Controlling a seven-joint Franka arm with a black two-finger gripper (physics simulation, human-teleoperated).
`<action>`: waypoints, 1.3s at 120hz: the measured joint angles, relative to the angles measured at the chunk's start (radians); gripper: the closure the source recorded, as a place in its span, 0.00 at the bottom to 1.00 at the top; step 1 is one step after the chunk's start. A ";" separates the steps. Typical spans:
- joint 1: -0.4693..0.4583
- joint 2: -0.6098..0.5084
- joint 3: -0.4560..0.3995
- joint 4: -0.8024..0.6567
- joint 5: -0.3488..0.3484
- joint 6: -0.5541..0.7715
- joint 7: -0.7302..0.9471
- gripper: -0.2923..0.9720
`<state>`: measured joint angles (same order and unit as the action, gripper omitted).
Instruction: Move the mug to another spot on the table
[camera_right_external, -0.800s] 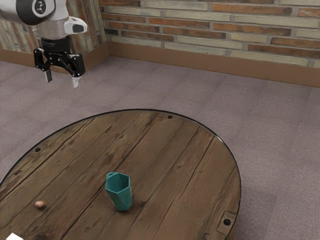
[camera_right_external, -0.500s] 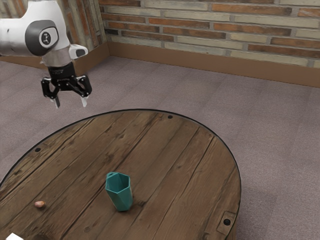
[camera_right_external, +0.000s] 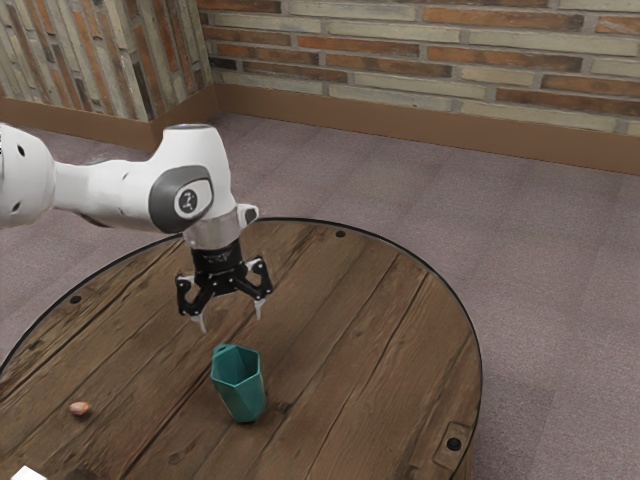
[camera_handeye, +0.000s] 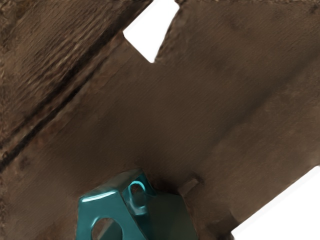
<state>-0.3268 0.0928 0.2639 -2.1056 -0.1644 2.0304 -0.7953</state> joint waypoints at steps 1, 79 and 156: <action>0.001 0.000 0.000 -0.005 -0.002 0.004 -0.007 0.23; 0.028 -0.003 0.014 -0.133 -0.022 0.132 -0.274 0.23; 0.006 0.065 0.001 -0.143 -0.029 0.229 -0.348 0.23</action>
<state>-0.3211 0.1576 0.2652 -2.2490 -0.1936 2.2595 -1.1436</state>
